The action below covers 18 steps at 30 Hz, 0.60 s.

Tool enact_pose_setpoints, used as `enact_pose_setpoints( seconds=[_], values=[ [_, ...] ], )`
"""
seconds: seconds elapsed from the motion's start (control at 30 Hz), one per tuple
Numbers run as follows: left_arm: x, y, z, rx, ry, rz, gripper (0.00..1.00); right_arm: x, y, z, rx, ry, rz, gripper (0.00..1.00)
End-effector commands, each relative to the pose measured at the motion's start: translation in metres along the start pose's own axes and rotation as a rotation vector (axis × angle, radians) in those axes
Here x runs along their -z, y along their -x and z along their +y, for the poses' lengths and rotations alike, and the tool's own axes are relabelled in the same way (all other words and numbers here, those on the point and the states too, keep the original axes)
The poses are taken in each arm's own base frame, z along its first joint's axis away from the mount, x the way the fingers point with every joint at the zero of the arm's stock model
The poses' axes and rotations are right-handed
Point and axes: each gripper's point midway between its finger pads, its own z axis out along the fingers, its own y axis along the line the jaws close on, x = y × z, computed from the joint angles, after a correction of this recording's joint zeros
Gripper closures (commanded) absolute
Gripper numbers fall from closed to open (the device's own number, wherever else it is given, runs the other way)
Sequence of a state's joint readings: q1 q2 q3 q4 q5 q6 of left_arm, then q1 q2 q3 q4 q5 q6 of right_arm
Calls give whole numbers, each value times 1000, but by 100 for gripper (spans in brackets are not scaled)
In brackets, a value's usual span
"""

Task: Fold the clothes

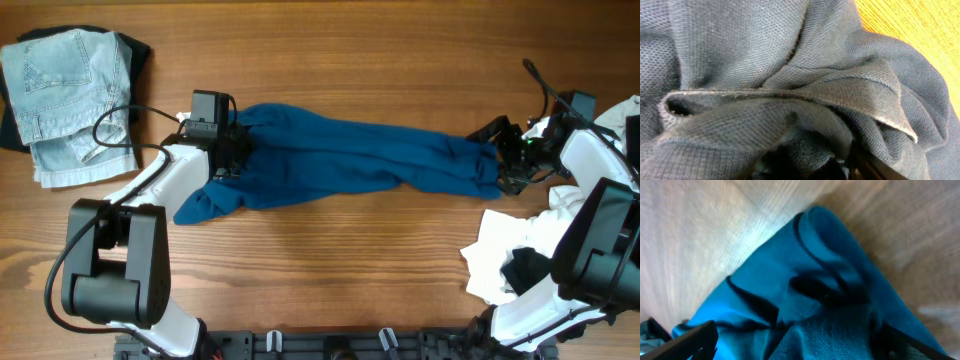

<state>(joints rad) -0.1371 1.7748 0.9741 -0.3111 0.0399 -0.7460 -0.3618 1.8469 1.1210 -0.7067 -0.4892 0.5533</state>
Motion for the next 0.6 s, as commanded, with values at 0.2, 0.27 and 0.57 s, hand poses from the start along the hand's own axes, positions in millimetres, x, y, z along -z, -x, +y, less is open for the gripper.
enact_pose_setpoints(
  seconds=[0.2,0.27,0.57],
  values=[
    [0,3,10,2,37,-11,34,20,35,-38,-3,32,-68,0],
    [0,3,10,2,37,-11,32,34,41,-43,7,129,-64,0],
    [0,3,10,2,37,-11,27,31,-13,-10,142,287,139,0]
  ],
)
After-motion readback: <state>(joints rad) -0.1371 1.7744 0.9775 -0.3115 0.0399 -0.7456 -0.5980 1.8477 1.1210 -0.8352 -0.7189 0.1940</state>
